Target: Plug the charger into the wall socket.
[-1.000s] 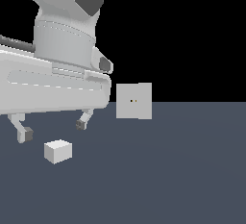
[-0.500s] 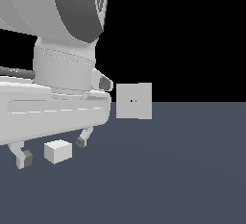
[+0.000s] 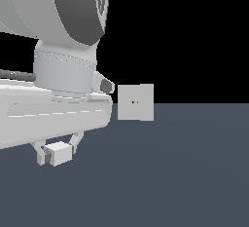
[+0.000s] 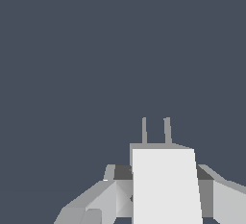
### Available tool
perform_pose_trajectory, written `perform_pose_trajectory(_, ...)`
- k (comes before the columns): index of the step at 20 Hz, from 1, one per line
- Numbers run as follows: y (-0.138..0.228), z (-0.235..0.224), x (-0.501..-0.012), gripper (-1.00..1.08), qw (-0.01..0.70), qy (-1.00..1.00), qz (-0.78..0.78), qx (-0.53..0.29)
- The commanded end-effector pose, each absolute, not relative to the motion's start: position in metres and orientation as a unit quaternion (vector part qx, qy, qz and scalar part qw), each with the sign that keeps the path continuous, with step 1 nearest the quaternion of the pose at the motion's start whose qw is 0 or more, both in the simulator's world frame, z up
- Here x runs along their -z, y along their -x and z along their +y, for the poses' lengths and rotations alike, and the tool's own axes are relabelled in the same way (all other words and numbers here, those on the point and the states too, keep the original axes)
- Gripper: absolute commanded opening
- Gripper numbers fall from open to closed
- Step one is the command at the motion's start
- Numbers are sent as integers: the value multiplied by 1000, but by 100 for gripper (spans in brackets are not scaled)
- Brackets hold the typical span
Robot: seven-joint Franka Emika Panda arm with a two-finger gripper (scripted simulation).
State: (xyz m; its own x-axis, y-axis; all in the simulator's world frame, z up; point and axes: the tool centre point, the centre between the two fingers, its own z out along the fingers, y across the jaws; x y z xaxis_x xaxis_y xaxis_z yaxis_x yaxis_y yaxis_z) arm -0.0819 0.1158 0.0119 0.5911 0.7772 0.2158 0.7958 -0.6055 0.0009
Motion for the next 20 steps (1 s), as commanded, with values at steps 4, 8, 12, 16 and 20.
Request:
perform_pose_trajectory(4, 81, 115, -12, -100, 48, 892, -440, 98)
perform_pose_trajectory(8, 77, 112, -15, -100, 46, 899, -425, 99)
perform_pose_trajectory(12, 69, 105, -21, -100, 43, 912, -395, 100)
perform_pose_trajectory(16, 58, 94, -30, -100, 39, 930, -351, 103)
perform_pose_trajectory(20, 46, 79, -42, -100, 33, 950, -293, 106)
